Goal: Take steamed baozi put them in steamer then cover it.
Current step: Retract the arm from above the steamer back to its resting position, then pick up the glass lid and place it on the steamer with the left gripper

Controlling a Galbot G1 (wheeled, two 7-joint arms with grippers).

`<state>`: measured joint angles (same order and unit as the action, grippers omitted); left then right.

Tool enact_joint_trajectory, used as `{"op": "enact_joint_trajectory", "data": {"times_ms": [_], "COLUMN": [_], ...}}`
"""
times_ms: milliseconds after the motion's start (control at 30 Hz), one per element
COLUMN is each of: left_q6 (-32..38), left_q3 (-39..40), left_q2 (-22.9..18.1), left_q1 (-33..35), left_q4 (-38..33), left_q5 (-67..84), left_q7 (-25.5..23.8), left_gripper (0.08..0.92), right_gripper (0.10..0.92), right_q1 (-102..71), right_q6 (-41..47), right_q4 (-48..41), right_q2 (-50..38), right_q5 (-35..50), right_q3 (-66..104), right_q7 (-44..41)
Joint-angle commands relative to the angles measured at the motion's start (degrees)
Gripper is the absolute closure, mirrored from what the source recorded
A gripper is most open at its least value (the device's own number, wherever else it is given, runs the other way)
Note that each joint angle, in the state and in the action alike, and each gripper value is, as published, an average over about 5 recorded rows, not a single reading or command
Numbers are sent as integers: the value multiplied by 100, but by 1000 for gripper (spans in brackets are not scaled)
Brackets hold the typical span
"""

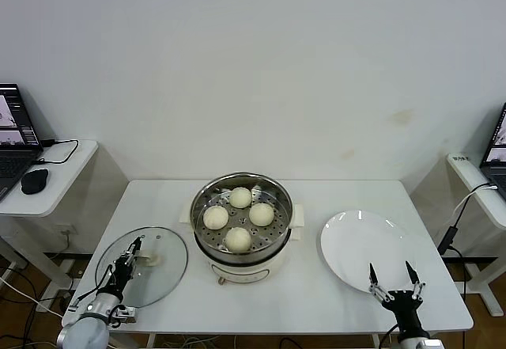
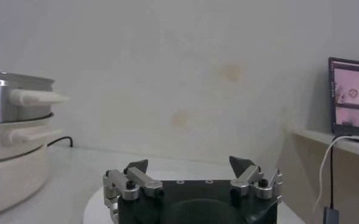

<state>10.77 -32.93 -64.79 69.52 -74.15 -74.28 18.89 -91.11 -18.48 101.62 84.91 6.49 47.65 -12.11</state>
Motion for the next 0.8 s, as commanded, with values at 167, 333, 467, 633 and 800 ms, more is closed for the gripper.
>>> {"op": "enact_joint_trajectory", "data": {"times_ms": [167, 333, 467, 633, 800], "left_q6": [-193, -993, -1592, -2406, -3039], "left_q3": [-282, -623, -974, -954, -271], "left_q2": [162, 465, 730, 1045, 1365], "left_q1": [519, 1130, 1429, 1433, 1141], "left_q4": [-1219, -2355, -3152, -3994, -4664], "left_q5": [675, 1259, 1779, 2541, 2865], "left_q7": [210, -203, -926, -1719, -2049], "left_gripper": [854, 854, 854, 854, 854], "right_gripper": [203, 203, 203, 203, 203], "right_q1": [17, -3, -22, 1, 5], "right_q6": [-14, -40, -57, -64, -109], "right_q4": [5, 36, 55, 26, -9], "right_q2": [-39, -80, -119, -138, -110], "right_q5": [-39, -55, -74, -89, -247], "right_q3": [-109, -163, -208, -254, -310], "right_q7": [-9, -13, -12, -11, 7]}}
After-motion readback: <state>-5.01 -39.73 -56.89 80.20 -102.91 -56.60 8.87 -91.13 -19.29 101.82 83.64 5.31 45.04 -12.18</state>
